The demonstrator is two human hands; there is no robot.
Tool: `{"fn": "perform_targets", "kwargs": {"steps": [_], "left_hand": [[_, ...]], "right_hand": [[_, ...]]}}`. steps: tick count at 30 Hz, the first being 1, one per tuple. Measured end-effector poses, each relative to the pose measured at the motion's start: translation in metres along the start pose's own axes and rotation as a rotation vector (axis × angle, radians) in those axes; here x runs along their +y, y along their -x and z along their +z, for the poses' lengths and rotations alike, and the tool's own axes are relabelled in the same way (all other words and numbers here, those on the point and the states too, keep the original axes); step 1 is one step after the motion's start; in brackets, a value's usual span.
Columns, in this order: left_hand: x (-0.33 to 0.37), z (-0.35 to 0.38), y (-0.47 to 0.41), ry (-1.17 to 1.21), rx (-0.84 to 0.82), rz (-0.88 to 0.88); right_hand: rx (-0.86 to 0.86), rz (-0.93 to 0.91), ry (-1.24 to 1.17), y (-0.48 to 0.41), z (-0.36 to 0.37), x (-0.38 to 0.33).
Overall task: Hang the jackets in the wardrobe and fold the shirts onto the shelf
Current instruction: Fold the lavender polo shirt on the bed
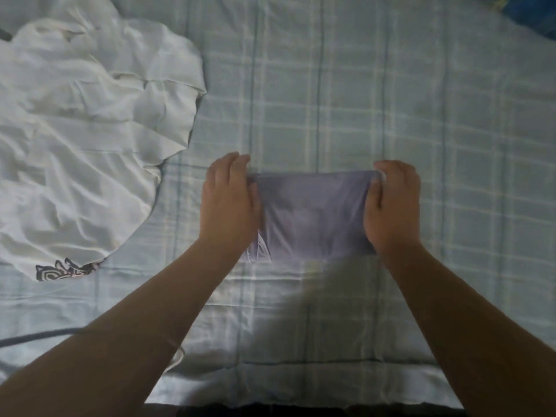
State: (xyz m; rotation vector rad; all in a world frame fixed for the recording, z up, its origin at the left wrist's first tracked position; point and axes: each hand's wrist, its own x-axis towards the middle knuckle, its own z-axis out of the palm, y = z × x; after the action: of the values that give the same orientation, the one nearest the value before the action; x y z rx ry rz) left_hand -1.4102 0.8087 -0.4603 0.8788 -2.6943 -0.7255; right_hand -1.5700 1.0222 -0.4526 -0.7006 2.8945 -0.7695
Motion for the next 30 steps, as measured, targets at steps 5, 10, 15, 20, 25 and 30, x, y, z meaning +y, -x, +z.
{"fn": "perform_targets", "kwargs": {"steps": [5, 10, 15, 20, 25, 30], "left_hand": [[0.027, 0.019, 0.040, -0.140, -0.297, 0.283], [0.004, 0.041, 0.049, -0.291, -0.404, 0.180], [-0.002, 0.045, 0.047, -0.215, -0.360, 0.236], [-0.003, 0.023, 0.048, 0.166, -0.086, -0.075], [-0.007, 0.007, 0.045, 0.276, -0.191, -0.681], [0.003, 0.015, 0.024, 0.278, -0.349, -0.723]], "right_hand": [[-0.240, -0.354, 0.214, 0.039, 0.012, -0.006], [-0.291, -0.347, 0.356, 0.046, 0.034, 0.008], [-0.289, -0.351, 0.311, 0.045, 0.041, 0.012], [-0.072, -0.100, -0.113, 0.040, 0.020, 0.008], [-0.136, 0.522, -0.057, 0.026, 0.006, 0.018], [-0.303, 0.562, 0.039, 0.018, 0.016, 0.021]]}}
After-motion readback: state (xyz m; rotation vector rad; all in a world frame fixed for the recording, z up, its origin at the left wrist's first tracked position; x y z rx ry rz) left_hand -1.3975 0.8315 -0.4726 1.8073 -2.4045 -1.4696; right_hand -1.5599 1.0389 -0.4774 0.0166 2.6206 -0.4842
